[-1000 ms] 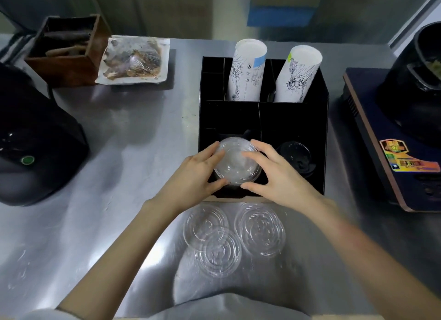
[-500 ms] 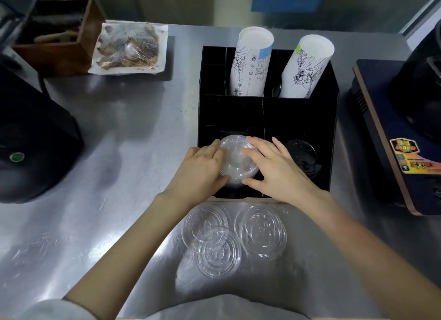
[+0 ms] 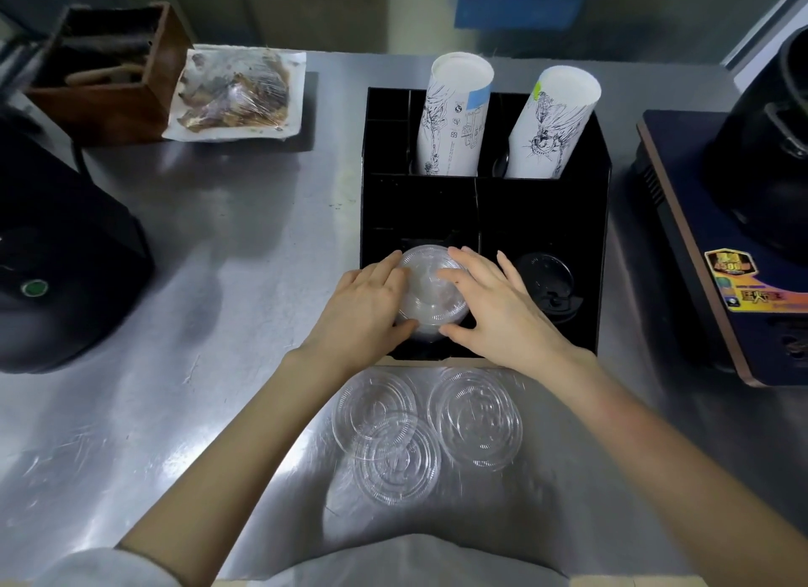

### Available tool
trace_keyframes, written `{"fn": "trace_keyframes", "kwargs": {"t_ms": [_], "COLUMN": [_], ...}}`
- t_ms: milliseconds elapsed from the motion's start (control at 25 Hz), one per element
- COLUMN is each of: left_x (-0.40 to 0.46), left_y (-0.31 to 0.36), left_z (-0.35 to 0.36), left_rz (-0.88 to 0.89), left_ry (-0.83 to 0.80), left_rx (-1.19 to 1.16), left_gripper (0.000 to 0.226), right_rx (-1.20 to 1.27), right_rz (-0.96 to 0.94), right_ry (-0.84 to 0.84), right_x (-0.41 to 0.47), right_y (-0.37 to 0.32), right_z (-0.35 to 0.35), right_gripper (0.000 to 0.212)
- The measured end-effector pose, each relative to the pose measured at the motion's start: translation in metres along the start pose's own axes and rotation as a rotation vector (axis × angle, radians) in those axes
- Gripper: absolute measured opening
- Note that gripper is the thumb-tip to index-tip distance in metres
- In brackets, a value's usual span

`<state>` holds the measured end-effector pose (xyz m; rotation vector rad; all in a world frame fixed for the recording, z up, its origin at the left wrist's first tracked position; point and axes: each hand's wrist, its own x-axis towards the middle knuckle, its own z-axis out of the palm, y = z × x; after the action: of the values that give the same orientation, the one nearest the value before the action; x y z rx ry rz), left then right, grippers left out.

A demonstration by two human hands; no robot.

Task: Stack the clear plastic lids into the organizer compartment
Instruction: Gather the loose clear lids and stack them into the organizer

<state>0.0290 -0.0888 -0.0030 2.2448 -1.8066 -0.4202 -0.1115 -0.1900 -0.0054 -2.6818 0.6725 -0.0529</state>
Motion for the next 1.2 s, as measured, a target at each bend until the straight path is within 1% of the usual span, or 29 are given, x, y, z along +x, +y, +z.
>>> {"fn": "trace_keyframes", "kwargs": {"t_ms": [120, 200, 320, 520, 680, 800, 920, 1000, 1080, 1200], "left_x": [-0.003, -0.006, -0.015, -0.031, -0.048, -0.066, -0.084, -0.095, -0.106, -0.122], "left_y": [0.003, 0.005, 0.007, 0.013, 0.012, 0.008, 0.0, -0.007, -0.014, -0.019], "left_z": [-0.005, -0.008, -0.012, -0.01, -0.003, 0.003, 0.018, 0.032, 0.048, 0.068], "left_rz": [0.0, 0.0, 0.01, 0.079, 0.113, 0.135, 0.108, 0.095, 0.083, 0.055], "left_ry": [-0.013, 0.009, 0.085, 0.199, 0.204, 0.158, 0.111, 0.072, 0.049, 0.043], "left_rx": [-0.035, -0.054, -0.091, -0.131, -0.172, -0.222, -0.254, -0.236, -0.195, -0.152], "left_gripper": [0.066, 0.067, 0.062, 0.051, 0.045, 0.052, 0.057, 0.06, 0.063, 0.075], "right_rx": [0.0, -0.001, 0.036, 0.094, 0.118, 0.146, 0.179, 0.173, 0.156, 0.098], "right_rz": [0.0, 0.0, -0.017, -0.013, -0.021, -0.025, -0.031, -0.051, -0.067, -0.088], "right_ry": [0.008, 0.018, 0.057, 0.118, 0.119, 0.113, 0.073, 0.024, -0.058, -0.199], "right_x": [-0.002, -0.004, -0.011, -0.031, -0.049, -0.062, -0.073, -0.079, -0.084, -0.09], "right_y": [-0.002, -0.003, -0.008, -0.016, -0.021, -0.027, -0.033, -0.036, -0.04, -0.043], "right_z": [-0.002, -0.004, -0.007, -0.002, 0.004, 0.012, 0.024, 0.035, 0.047, 0.063], "right_gripper": [0.066, 0.067, 0.062, 0.054, 0.05, 0.048, 0.051, 0.057, 0.066, 0.082]}}
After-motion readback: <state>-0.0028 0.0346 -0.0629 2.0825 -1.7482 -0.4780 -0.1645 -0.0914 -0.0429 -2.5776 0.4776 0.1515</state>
